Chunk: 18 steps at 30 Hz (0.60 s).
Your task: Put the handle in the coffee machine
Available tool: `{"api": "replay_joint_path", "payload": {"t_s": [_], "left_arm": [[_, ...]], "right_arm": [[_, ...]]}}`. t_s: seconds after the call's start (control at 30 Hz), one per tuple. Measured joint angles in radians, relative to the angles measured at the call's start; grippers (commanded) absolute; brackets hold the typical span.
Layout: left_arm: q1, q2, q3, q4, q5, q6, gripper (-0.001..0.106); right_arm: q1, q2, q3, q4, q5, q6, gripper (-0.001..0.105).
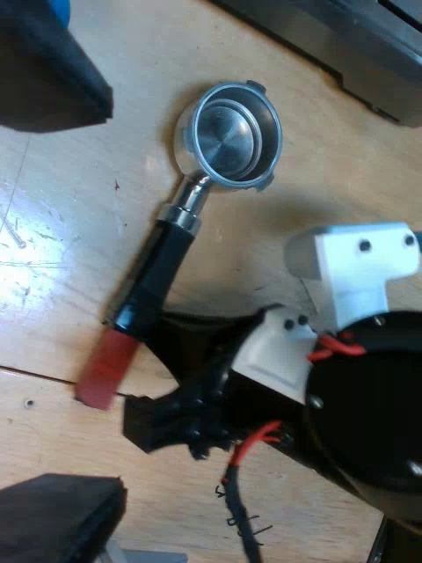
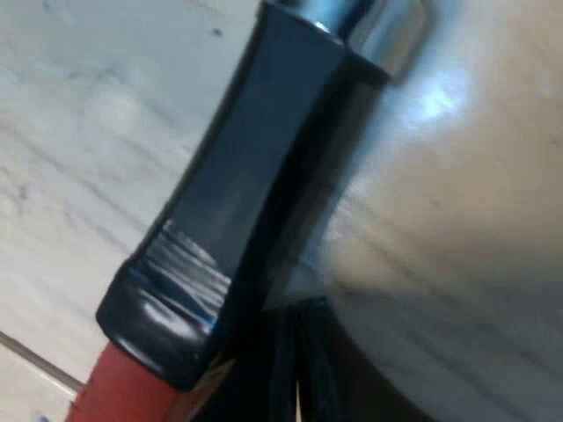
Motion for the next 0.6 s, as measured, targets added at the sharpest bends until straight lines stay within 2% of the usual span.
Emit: {"api": "replay_joint_path", "payload": {"t_s": [0.43, 0.6], "left_arm": [[0.0, 0.0, 0.0, 0.0, 0.0, 0.0, 0.08], [0.0, 0.0, 0.0, 0.004, 0.0, 0.0, 0.08]], "right_arm": [[0.0, 0.182, -0.147, -0.209, -0.008, 0.006, 0.0], [0.0, 0.243, -0.164, -0.35, 0.041, 0.046, 0.0]]}}
